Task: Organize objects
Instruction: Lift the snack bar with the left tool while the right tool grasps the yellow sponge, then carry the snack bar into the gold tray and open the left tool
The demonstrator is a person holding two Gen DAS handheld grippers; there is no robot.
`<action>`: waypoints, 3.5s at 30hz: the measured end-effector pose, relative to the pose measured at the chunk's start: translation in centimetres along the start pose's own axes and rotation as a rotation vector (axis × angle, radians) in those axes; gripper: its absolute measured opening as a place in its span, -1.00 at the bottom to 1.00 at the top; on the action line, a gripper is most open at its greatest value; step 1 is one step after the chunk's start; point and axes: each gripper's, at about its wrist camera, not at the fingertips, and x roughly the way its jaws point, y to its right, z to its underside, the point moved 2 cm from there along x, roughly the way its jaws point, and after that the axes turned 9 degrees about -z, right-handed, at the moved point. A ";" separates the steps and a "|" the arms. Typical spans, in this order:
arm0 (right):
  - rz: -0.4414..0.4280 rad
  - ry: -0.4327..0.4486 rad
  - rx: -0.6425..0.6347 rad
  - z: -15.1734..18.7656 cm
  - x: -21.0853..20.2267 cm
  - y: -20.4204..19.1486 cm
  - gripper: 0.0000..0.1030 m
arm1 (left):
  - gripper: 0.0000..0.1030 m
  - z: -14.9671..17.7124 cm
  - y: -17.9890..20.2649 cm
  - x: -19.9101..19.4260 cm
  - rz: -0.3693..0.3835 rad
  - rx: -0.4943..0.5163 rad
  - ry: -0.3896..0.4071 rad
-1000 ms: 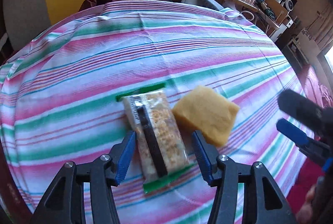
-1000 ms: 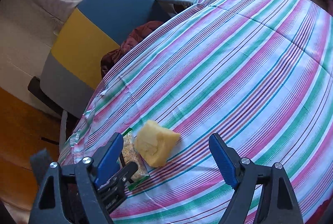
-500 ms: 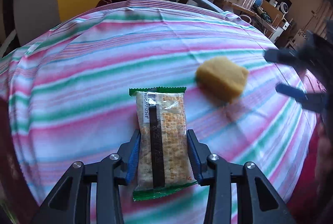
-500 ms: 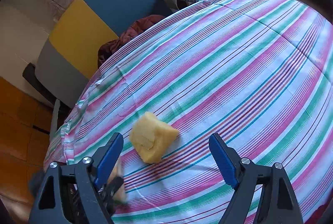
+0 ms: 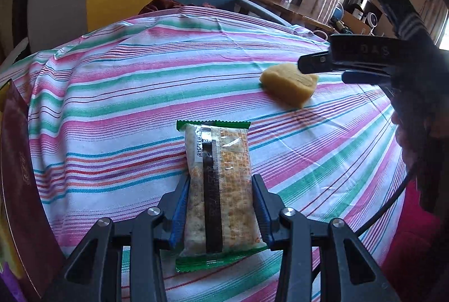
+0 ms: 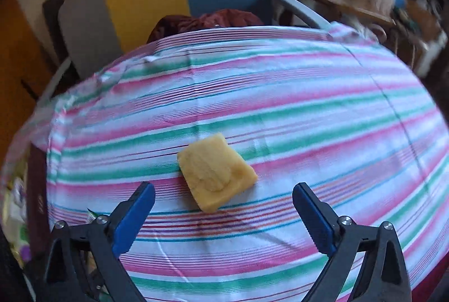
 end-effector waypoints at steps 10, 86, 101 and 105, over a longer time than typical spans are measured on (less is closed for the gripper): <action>0.068 -0.209 -0.260 -1.6 5.4 -1.7 0.99 | -0.16 0.2 -0.5 0.1 0.034 -0.029 0.010; 0.015 -0.089 -0.191 6.8 1.8 -1.3 0.13 | -0.17 5.0 -13.1 -17.0 -0.307 -0.279 0.215; 0.031 -0.092 -0.201 6.8 1.9 -1.4 0.14 | -0.17 7.0 -19.9 -14.8 -0.205 -0.515 0.109; 0.034 -0.093 -0.203 6.7 2.0 -1.5 0.14 | -0.17 5.0 -18.6 -12.0 -0.154 -0.522 0.067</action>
